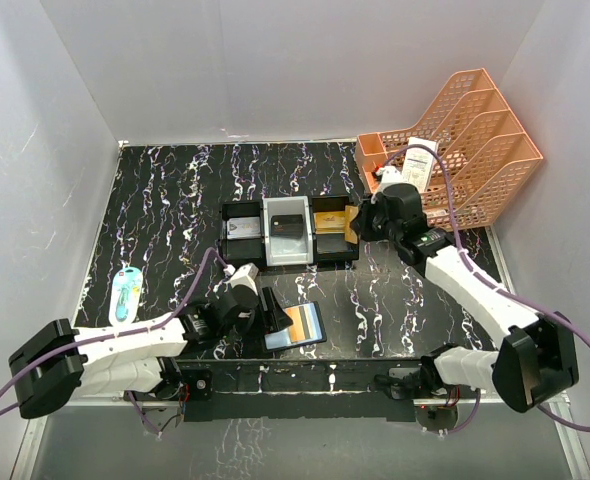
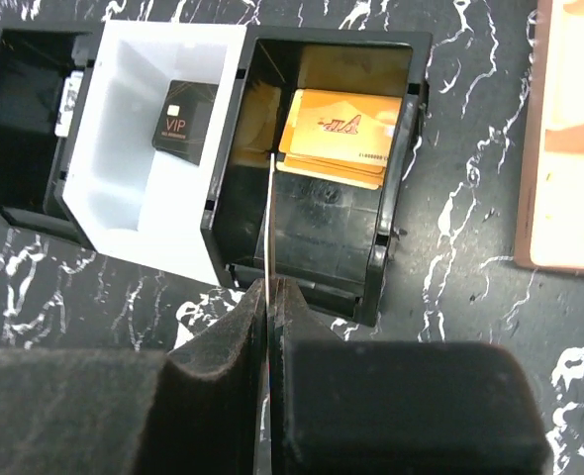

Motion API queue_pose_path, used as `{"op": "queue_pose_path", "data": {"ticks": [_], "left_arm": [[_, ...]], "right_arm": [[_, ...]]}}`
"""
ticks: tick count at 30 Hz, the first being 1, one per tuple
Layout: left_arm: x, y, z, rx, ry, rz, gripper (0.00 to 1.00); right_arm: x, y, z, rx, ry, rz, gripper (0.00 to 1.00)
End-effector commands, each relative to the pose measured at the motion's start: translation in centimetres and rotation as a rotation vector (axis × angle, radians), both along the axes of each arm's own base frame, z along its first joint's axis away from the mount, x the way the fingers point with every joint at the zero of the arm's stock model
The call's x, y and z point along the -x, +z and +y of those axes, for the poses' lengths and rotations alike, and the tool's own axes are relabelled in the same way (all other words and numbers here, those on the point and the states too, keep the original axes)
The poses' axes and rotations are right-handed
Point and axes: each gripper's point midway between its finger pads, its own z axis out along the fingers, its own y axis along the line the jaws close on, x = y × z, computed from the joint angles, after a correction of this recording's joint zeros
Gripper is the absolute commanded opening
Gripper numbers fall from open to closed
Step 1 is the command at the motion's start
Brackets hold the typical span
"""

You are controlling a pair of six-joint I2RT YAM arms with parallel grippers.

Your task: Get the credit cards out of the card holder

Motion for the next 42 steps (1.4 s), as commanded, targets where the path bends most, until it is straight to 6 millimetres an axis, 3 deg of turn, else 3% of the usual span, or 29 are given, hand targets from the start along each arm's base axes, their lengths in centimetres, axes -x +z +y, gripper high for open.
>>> {"op": "queue_pose_path", "data": {"ticks": [1,5,8,11,16,23,42], "left_arm": [[-0.3,0.6,0.7,-0.001,0.023,-0.030,0.61],[-0.3,0.9,0.9,0.000,0.025,-0.043,0.64],[-0.4,0.9,1.1,-0.008,0.030,-0.044,0.65],[-0.4,0.7,1.1,-0.013,0.031,-0.042,0.67],[-0.3,0.7,1.1,-0.024,0.021,-0.035,0.69],[-0.3,0.5,1.5,-0.048,0.025,-0.037,0.77],[-0.4,0.6,1.6,-0.063,0.023,-0.043,0.80]], "right_arm": [[-2.6,3.0,1.5,0.135,0.180,-0.236,0.00],[-4.4,3.9,1.7,0.471,0.288,-0.477,0.00],[-5.0,4.2,2.1,0.597,0.348,-0.573,0.00],[-5.5,3.2,3.1,0.644,0.442,-0.589,0.00],[-7.3,0.0,2.7,0.761,0.465,-0.528,0.00],[-8.7,-1.6,4.6,0.722,0.497,-0.564,0.00],[-13.3,-4.4,3.7,0.950,0.481,-0.592,0.00]]}}
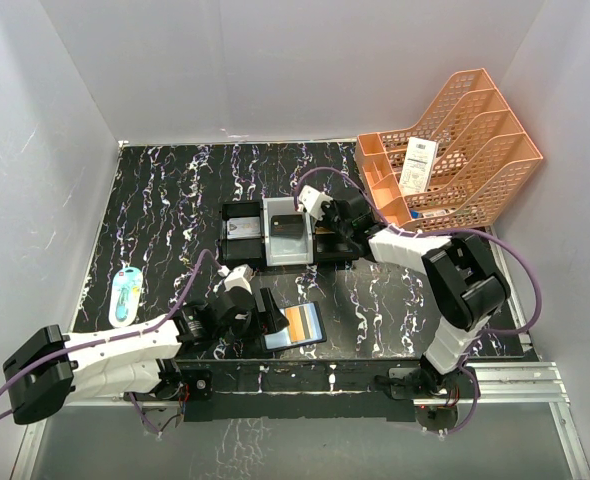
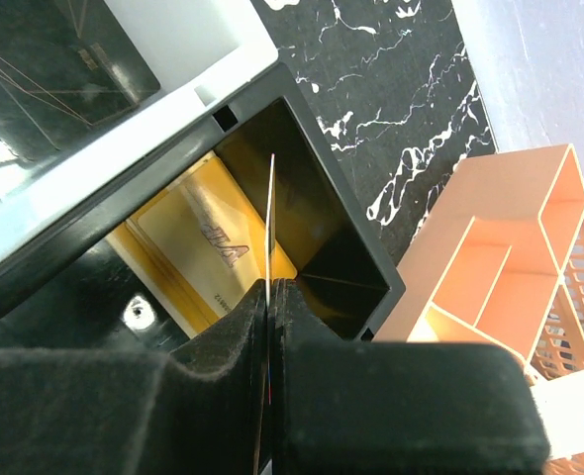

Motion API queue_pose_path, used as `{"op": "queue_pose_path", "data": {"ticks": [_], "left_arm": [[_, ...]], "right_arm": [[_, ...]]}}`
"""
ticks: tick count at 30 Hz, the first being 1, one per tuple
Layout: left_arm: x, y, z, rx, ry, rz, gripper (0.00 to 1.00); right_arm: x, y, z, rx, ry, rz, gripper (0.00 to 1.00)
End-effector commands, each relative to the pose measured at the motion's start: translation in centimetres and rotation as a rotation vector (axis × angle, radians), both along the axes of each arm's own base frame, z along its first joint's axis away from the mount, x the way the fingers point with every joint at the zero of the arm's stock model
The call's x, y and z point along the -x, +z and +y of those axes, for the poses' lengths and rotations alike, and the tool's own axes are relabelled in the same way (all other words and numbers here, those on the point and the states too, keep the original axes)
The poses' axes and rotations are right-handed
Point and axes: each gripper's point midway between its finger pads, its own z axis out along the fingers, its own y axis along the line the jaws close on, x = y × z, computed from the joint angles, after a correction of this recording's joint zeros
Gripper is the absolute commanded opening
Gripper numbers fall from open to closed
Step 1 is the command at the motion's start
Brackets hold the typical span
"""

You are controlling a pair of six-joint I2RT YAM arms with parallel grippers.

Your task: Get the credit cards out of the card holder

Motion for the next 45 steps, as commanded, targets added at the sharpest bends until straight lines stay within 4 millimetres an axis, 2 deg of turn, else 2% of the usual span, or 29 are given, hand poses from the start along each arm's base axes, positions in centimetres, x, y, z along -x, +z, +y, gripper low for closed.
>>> {"op": "queue_pose_path", "data": {"ticks": [1,10,17,25,30,32,36,38,42,45], "left_arm": [[-0.5,0.7,-0.3,-0.007,-0.002,-0.027,0.80],[-0.4,0.4,-0.2,-0.020,-0.003,-0.018,0.80],[-0.2,-0.2,-0.1,-0.052,-0.011,0.004,0.80],[-0.1,-0.6,-1.0,-0.060,-0.045,0.024,0.80],[0.2,-1.1,-1.5,-0.069,-0.071,0.045,0.80],[0.2,-1.2,-1.6,-0.076,-0.076,0.048,0.80],[0.0,-0.9,-1.6,-0.070,-0.065,0.041,0.80],[-0.1,-0.7,-1.4,-0.064,-0.058,0.034,0.80],[-0.3,0.1,-1.2,-0.039,-0.041,0.011,0.81],[-0.4,0.7,-1.3,-0.016,-0.037,-0.004,0.82]], "right_arm": [[-3.1,2.9,0.3,0.009,0.000,-0.142,0.00],[-3.5,0.3,1.4,0.010,0.066,-0.106,0.00],[-2.3,-0.1,2.5,-0.004,0.148,-0.041,0.15],[-2.1,-1.7,1.4,0.071,0.129,-0.012,0.26],[-1.9,-1.6,1.7,0.047,0.135,-0.001,0.40],[-2.0,-1.6,1.7,0.044,0.134,0.000,0.42],[-2.2,-0.9,1.5,0.028,0.117,-0.007,0.43],[-2.4,0.0,1.3,0.016,0.099,-0.024,0.44],[-2.4,4.2,1.3,-0.055,0.076,-0.106,0.48],[-1.9,6.5,1.5,-0.088,0.092,-0.141,0.52]]}}
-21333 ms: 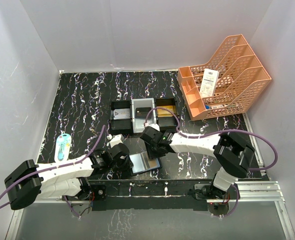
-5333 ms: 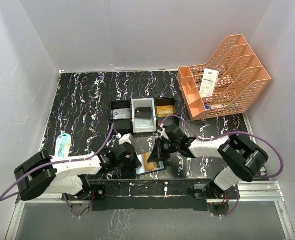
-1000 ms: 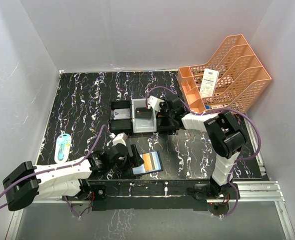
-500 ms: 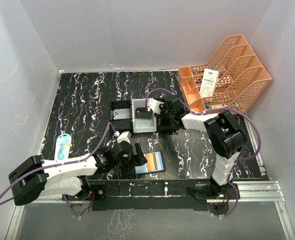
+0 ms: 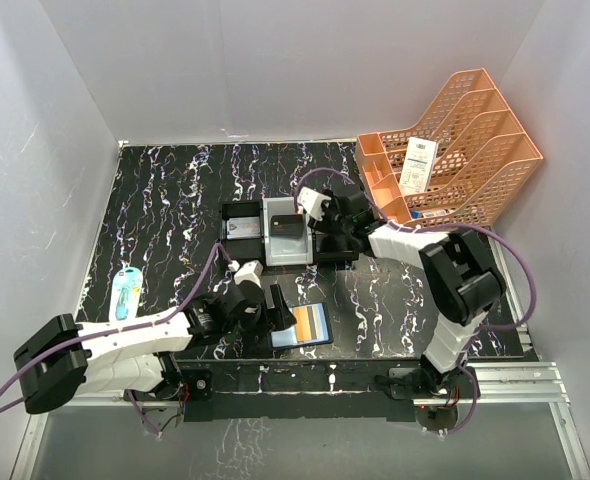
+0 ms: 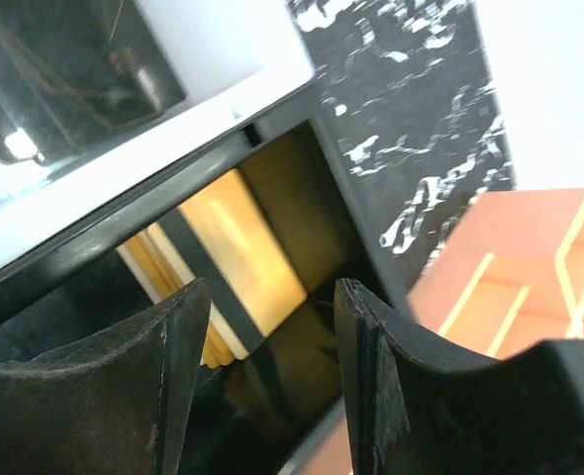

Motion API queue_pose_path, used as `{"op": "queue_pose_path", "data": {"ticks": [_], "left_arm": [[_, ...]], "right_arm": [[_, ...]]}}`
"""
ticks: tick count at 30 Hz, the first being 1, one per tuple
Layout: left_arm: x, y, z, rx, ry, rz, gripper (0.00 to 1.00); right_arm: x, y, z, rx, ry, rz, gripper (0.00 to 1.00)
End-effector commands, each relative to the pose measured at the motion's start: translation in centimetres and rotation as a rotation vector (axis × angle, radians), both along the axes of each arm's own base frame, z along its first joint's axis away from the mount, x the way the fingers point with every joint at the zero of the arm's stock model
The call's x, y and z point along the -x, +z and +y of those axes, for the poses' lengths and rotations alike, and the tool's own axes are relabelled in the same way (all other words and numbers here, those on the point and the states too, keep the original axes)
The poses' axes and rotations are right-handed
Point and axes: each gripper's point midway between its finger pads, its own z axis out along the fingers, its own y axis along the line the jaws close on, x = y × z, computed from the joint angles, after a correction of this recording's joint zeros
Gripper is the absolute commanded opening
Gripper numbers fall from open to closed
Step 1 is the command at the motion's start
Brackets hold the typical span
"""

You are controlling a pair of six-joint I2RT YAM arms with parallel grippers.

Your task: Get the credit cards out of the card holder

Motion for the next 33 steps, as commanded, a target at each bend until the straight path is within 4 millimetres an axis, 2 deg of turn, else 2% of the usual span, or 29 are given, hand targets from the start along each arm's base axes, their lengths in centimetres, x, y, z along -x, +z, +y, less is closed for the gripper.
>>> {"op": "queue_pose_path", "data": {"ticks": [1,4,6,8,9,11,14,17,19,21,22,24,27,30,33], "left_arm": [[0.0,0.9,0.3,0.021,0.010,-0.022,0.82],[-0.1,1.6,0.0,0.041,0.002,-0.035,0.82],[-0.2,2.1,-0.3,0.058,-0.004,-0.043,0.82],[-0.2,2.6,-0.6,0.080,-0.014,-0.050,0.82],[-0.1,2.7,-0.8,0.089,-0.018,-0.051,0.82],[-0.1,2.8,-1.0,0.105,-0.024,-0.051,0.82],[-0.1,3.1,-1.4,0.141,-0.028,-0.058,0.82],[-0.1,3.2,-1.6,0.169,-0.025,-0.064,0.82],[-0.1,3.4,-1.6,0.187,-0.021,-0.070,0.82],[-0.1,3.8,-1.6,0.204,-0.018,-0.075,0.82],[-0.1,3.8,-1.7,0.208,-0.015,-0.076,0.82],[-0.2,3.9,-1.7,0.217,-0.011,-0.080,0.82],[-0.4,4.0,-2.0,0.234,-0.006,-0.082,0.82],[-0.4,3.9,-2.5,0.251,-0.007,-0.075,0.82],[-0.5,3.7,-2.8,0.254,-0.001,-0.070,0.82]], "right_arm": [[-1.3,9.5,0.7,-0.147,-0.018,-0.188,0.52],[-0.4,13.7,0.4,-0.298,-0.081,-0.222,0.53],[1.3,16.6,0.6,-0.451,-0.098,-0.215,0.56],[3.2,18.5,0.3,-0.626,-0.152,-0.170,0.63],[4.2,18.9,0.2,-0.729,-0.197,-0.122,0.68],[6.4,19.0,0.1,-0.917,-0.278,0.012,0.71],[9.6,17.5,0.2,-1.128,-0.398,0.237,0.71],[12.5,15.2,-0.6,-1.232,-0.534,0.400,0.98],[14.6,13.6,-0.8,-1.285,-0.560,0.481,0.98],[16.8,13.7,0.0,-1.350,-0.463,0.543,0.98],[18.2,13.1,0.5,-1.372,-0.425,0.605,0.98],[20.2,12.2,1.3,-1.390,-0.379,0.717,0.94],[22.0,8.9,2.0,-1.318,-0.437,0.890,0.83],[23.0,5.8,2.4,-1.203,-0.501,0.993,0.69],[23.6,3.7,2.8,-1.108,-0.537,1.043,0.49]]}}
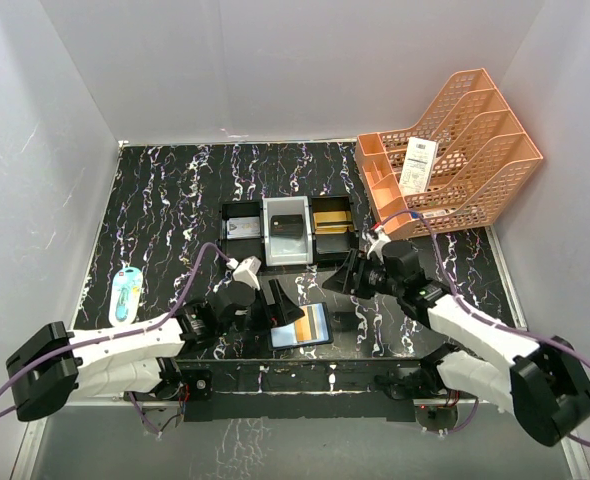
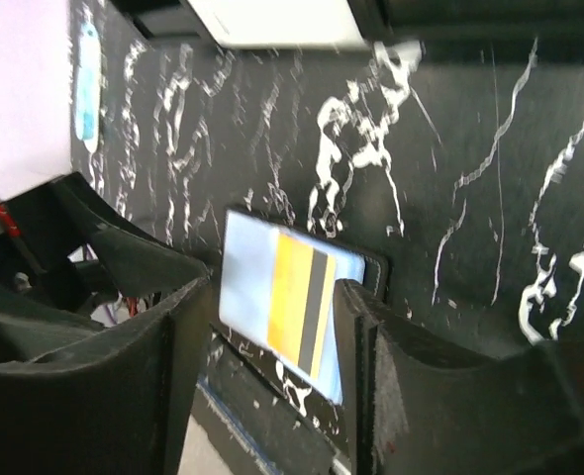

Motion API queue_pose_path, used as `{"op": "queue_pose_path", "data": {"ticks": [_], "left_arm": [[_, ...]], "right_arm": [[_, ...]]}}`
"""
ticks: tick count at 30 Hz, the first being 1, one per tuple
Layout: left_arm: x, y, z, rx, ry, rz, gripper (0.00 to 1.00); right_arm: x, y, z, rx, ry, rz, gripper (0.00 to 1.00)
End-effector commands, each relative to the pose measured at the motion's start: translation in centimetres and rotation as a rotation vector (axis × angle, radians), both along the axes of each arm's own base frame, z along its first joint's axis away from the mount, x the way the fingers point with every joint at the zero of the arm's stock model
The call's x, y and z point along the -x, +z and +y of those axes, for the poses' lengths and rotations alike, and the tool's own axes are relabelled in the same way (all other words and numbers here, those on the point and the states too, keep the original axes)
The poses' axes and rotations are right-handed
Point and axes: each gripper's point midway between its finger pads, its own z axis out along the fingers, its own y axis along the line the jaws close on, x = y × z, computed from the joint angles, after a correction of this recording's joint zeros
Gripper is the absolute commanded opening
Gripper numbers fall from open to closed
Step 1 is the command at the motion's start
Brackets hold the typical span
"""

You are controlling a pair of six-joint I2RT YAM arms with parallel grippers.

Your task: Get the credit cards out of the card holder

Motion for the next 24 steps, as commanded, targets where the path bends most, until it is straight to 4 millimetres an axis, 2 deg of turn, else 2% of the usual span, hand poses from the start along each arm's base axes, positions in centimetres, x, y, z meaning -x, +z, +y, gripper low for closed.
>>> {"op": "queue_pose_path", "data": {"ticks": [1,5,8,11,19,24], "left_arm": [[-0.1,0.0,-0.6,0.027,0.001,0.000,0.81],[-0.2,-0.3,-0.9,0.013,-0.004,0.007,0.79],[-0.3,-0.7,-1.0,-0.004,-0.004,0.014,0.77],[-0.2,-0.8,-1.4,0.004,-0.018,0.021,0.74],[0.0,-0.7,-2.8,0.028,-0.065,0.022,0.66],[0.0,-1.5,-3.2,0.013,-0.080,0.036,0.64]], "right_arm": [[1.4,-0.9,1.5,0.026,0.102,0.094,0.42],[2.3,-2.1,2.6,0.062,0.155,0.124,0.35],[2.9,-2.9,3.2,0.077,0.178,0.147,0.26],[3.4,-3.4,3.7,0.084,0.204,0.161,0.22],[4.0,-5.0,4.5,0.099,0.247,0.210,0.19],[4.3,-7.6,4.2,0.147,0.237,0.280,0.13]]}}
